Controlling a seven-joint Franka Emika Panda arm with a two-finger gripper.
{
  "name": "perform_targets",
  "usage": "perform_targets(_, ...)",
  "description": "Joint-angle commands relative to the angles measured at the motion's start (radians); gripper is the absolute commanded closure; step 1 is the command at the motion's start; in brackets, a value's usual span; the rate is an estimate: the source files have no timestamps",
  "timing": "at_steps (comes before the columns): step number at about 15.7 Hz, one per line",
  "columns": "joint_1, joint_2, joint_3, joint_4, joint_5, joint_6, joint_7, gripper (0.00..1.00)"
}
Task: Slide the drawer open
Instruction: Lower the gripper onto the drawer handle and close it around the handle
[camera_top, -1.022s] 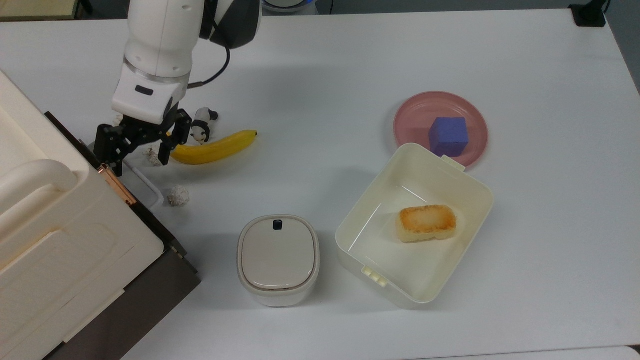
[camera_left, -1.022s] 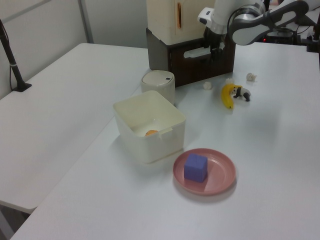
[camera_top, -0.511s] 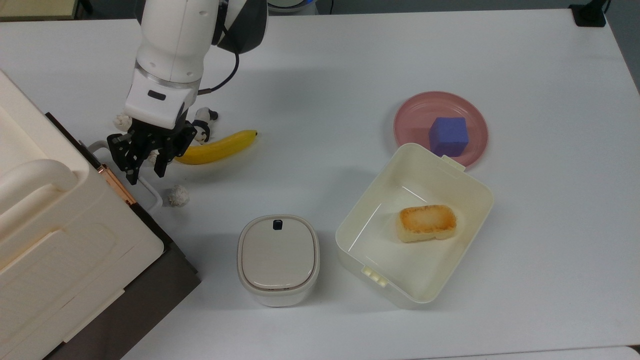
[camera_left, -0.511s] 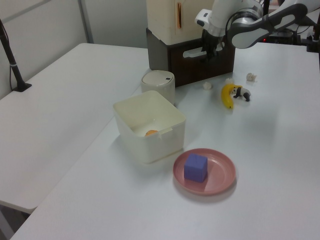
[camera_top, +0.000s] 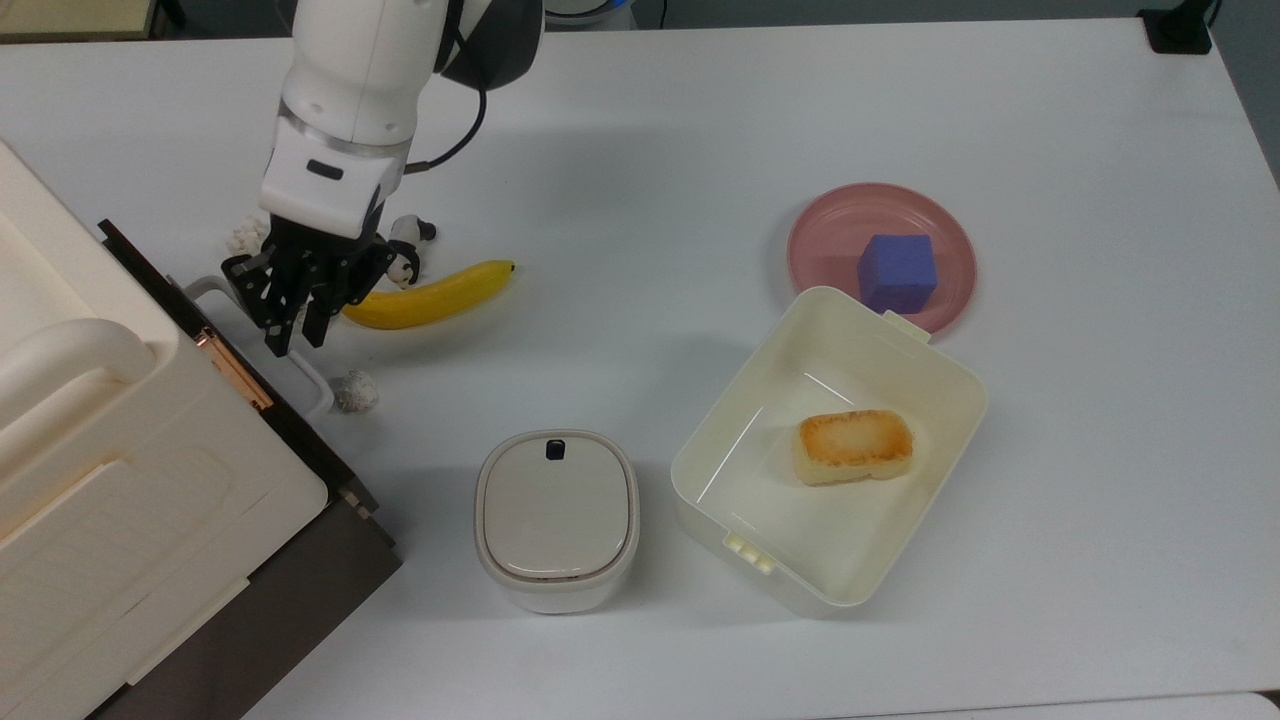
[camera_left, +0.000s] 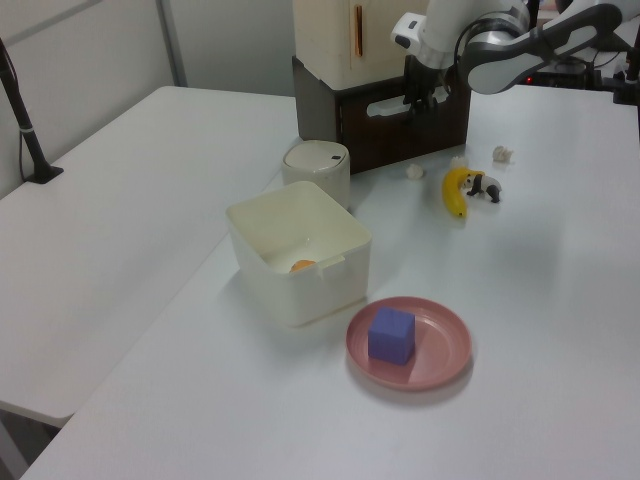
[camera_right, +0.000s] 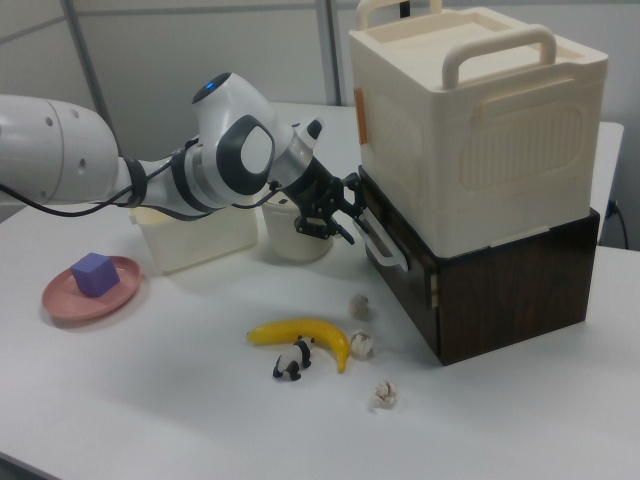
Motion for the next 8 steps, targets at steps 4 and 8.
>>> perform_targets(4,0.016,-0.072,-0.005,-0.101,-0.061,0.018,0.029,0.74)
perform_targets(8,0.006,-0.065,-0.005,-0.101,-0.065,0.021,0.034,0.74)
